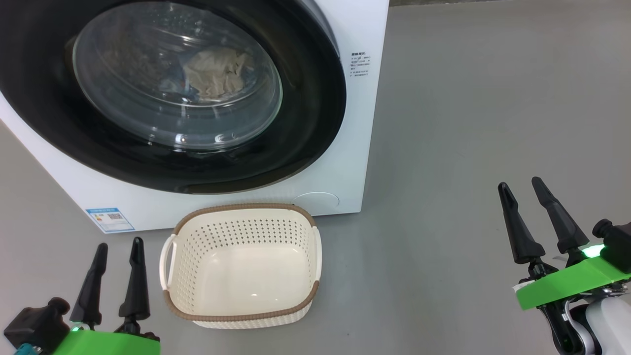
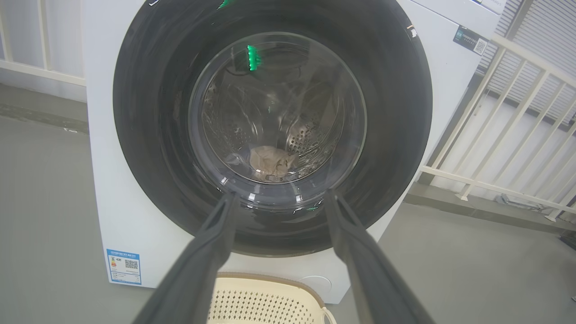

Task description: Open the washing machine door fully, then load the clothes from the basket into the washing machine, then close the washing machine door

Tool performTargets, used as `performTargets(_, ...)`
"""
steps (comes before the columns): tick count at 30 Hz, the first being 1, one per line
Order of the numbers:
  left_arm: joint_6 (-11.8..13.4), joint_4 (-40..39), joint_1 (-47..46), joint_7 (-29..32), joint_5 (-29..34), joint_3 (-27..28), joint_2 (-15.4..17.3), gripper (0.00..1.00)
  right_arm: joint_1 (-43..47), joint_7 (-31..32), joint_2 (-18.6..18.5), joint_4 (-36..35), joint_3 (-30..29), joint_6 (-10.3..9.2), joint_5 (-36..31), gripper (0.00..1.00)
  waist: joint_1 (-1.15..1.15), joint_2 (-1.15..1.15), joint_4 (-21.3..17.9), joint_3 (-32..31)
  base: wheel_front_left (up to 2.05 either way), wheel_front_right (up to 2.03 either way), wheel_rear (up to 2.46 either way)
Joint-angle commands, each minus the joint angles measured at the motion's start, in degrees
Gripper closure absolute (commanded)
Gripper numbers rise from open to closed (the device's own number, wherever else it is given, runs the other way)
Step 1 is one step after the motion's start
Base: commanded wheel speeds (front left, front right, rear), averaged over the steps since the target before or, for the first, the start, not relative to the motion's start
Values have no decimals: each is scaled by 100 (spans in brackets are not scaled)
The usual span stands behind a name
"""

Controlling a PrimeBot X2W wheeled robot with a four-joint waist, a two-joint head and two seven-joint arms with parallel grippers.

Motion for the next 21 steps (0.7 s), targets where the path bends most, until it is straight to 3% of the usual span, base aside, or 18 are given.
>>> performTargets(1,-20,-142,-112,-37,-20,180,152,0,40,-45,-86,-109,73,-15,-66,0,0,0,5,0,0,0,0)
performTargets(21,-20,-159,-116,-37,-46,174,146,0,38,-45,-50,-9,133,-15,-70,0,0,0,9,38,0,0,0)
